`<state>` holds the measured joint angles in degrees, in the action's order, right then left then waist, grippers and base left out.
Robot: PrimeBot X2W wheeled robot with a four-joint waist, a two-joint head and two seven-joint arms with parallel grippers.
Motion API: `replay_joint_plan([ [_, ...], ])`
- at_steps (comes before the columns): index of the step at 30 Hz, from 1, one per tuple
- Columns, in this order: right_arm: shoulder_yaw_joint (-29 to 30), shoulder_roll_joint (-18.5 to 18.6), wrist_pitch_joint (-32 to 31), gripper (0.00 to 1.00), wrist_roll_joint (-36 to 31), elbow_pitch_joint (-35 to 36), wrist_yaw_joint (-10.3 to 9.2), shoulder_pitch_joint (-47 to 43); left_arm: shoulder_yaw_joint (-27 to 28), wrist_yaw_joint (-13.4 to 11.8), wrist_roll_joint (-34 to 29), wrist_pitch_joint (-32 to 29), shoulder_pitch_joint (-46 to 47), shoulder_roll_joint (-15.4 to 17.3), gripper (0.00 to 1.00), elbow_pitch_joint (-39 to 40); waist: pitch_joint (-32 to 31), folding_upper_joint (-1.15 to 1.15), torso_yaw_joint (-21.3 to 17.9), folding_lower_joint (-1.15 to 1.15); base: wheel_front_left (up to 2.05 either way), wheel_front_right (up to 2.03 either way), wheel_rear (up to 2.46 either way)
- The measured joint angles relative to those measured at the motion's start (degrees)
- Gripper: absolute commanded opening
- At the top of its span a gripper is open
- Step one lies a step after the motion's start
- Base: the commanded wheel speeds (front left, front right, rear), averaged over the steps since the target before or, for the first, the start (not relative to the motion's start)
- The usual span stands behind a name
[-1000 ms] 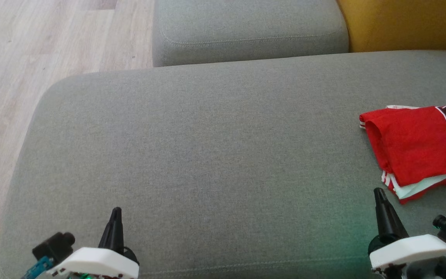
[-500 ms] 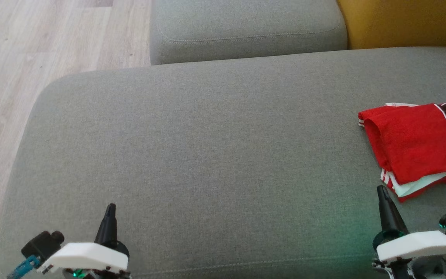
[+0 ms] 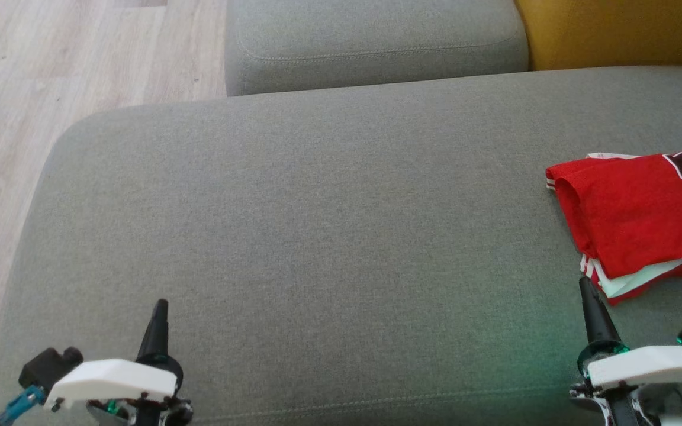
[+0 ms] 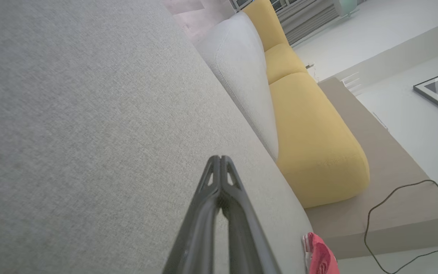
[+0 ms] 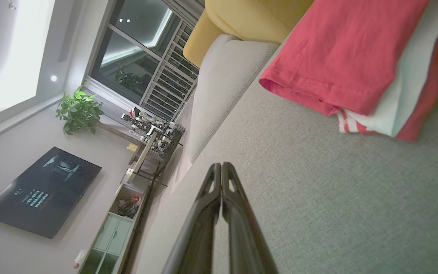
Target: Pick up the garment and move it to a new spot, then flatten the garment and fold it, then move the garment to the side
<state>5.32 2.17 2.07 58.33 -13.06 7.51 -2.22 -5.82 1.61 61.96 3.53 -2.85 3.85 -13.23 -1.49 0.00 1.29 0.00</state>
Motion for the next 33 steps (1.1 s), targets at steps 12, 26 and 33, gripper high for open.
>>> replay_joint_plan([
  [12,0.5,0.0,-2.1,0.00,8.1,-0.6,-0.01,1.2,1.8,1.5,7.8,-1.7,1.4,0.0,0.00,-0.4,0.4,0.00,-0.3,0.00,0.00,0.00,0.00],
  [26,1.1,0.0,-4.3,0.00,17.6,-1.4,-0.01,3.0,4.1,2.7,16.8,-4.0,2.8,0.0,0.00,-1.3,0.9,0.00,-0.7,0.00,0.00,0.00,0.00],
  [33,1.4,0.0,-5.3,0.00,21.7,-1.7,-0.01,3.5,5.0,3.5,20.7,-5.0,3.5,0.0,0.00,-1.5,1.1,0.00,-0.8,0.00,0.00,0.00,0.00],
])
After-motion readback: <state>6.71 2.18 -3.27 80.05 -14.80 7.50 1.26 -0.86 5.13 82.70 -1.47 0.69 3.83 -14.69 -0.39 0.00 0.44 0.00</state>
